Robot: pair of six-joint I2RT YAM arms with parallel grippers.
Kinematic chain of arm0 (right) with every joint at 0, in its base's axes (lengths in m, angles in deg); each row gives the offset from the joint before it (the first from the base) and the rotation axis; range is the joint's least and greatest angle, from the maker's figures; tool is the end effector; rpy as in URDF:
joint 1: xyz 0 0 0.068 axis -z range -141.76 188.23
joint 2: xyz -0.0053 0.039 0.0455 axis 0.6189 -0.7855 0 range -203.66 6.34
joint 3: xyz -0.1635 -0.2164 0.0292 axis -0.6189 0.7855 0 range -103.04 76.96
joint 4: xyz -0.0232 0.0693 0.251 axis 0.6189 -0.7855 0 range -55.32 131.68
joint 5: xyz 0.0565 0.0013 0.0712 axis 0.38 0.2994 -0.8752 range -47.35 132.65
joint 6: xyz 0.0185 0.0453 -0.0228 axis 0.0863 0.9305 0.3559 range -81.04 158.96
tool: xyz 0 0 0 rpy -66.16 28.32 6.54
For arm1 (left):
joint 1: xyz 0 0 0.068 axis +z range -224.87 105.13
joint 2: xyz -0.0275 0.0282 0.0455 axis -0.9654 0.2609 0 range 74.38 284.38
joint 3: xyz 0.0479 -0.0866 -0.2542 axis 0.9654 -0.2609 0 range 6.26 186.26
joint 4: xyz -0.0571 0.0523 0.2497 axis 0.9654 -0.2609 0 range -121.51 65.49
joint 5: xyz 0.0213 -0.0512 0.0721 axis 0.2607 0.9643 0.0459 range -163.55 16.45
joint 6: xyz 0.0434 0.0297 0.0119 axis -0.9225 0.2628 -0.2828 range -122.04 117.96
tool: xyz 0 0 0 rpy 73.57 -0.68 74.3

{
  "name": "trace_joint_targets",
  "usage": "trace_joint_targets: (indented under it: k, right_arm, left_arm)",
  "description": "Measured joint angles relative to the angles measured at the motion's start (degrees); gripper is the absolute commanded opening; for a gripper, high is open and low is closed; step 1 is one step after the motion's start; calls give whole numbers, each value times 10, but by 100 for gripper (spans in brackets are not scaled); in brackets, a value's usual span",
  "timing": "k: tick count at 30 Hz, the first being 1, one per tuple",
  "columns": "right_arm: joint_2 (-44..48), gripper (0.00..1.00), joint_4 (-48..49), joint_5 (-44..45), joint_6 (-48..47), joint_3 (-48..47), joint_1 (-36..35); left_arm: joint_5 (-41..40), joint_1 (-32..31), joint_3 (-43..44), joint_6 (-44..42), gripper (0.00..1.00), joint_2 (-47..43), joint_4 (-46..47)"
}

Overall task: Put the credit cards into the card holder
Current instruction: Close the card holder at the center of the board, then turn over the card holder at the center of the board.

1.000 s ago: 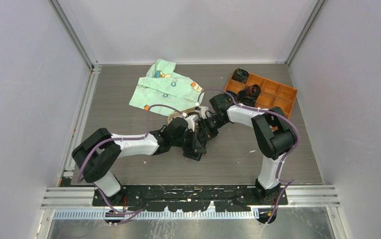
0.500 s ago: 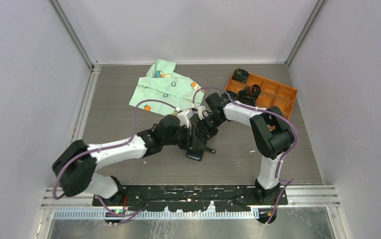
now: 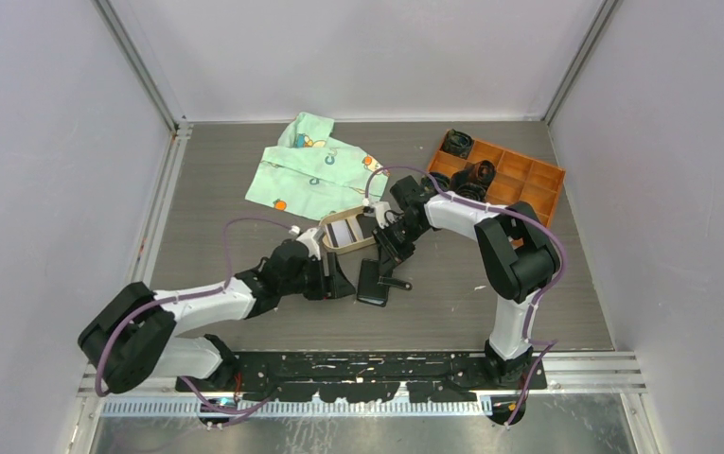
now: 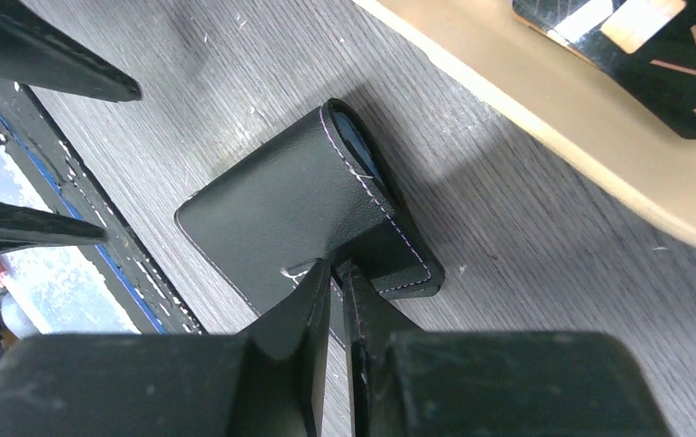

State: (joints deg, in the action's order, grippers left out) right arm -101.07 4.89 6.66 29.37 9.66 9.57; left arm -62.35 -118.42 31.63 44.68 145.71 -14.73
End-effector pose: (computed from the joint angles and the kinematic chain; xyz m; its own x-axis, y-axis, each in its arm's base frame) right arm 0.2955 0.1854 0.1533 -0.7585 -0.5683 -0.3188 -0.6403 0.5592 0.5267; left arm 0.1669 -0.1683 0.1649 -0.8681 -0.1601 -0.4699 0.2297 0.7095 -0.6662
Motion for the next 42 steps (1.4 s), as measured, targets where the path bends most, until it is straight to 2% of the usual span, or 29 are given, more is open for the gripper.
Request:
trace_joint_targets:
  k: [10,19,29,33,40,42]
  right_arm:
    - [-3,17,-10,0,-12,-5,0]
    - [-6,17,-17,0,-26,-10,-1]
    - [-10,17,-25,-2,-34,-14,-1]
    - [-10,17,-29,-2,-37,-14,-1]
    - [-10,18,-35,-10,-42,-14,-1]
    - [-10,19,-41,-15,-50,-16,0]
  left_arm:
    - [20,0,-2,78,62,103,107]
    - [45,0,-2,145,59,195,252]
    - [65,-1,5,176,52,252,330]
    - [71,-4,11,186,42,275,354]
    - [76,-7,18,187,2,301,365]
    - [79,-7,18,180,0,296,367]
